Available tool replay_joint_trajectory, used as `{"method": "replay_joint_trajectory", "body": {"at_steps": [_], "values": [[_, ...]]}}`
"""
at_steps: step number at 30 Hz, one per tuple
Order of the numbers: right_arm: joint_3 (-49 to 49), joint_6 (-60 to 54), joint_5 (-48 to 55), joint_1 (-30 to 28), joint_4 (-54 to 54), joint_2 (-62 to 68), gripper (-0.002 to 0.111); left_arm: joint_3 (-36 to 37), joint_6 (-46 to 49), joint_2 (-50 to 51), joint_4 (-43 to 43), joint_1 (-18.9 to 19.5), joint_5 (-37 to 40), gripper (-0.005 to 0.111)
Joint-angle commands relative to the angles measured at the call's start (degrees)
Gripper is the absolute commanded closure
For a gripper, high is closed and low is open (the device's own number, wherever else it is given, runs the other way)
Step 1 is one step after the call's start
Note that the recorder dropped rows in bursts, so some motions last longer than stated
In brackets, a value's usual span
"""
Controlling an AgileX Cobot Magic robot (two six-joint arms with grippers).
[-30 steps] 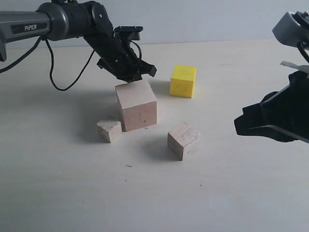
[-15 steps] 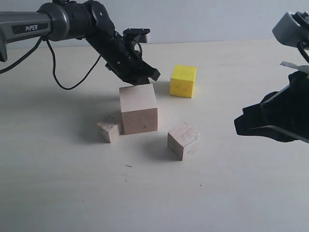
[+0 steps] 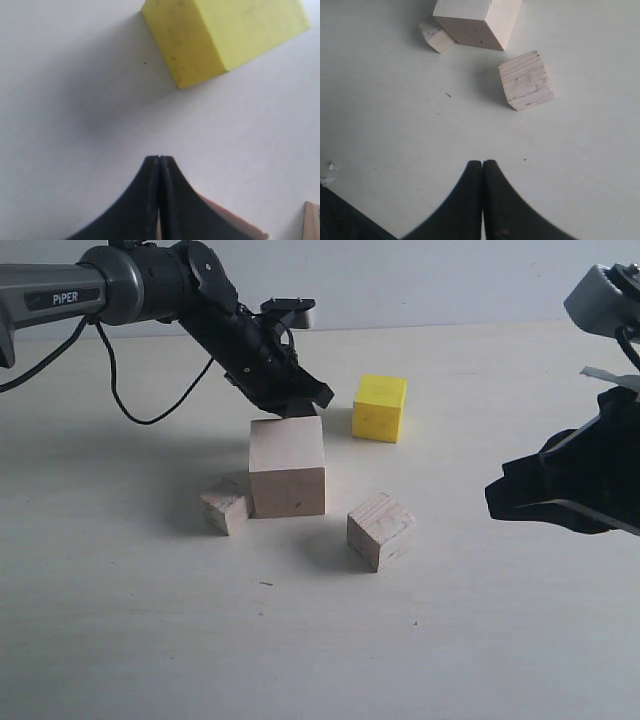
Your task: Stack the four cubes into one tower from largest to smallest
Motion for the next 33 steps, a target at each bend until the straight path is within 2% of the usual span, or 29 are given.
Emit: {"method": "replay_joint_trajectory", "body": {"at_steps": [1, 16, 23, 28, 33], "values": [[-0.34, -0.7, -0.45, 0.13, -0.36, -0.22, 0.108, -0.09, 1.16, -0.55, -1.38, -0.15, 0.75, 0.107], [-0.34, -0.7, -0.45, 0.13, -0.36, -0.22, 0.108, -0.09, 1.35, -0.82, -1.66, 0.07, 0.51, 0.107], [-0.34, -0.7, -0.45, 0.13, -0.36, -0.22, 0.108, -0.09, 0.19, -4.43, -0.38, 1.12, -0.56, 0.107], [-0.34, -1.0, -4.11, 0.13, -0.5, -0.22, 0.108, -0.09, -4.6, -13.38, 4.54, 5.0, 0.56, 0.107], [-0.34, -1.09, -11.4, 0.13, -7.65, -0.22, 0.108, 3.59, -5.44, -20.89, 5.68, 7.63, 1.48, 0.107]]}}
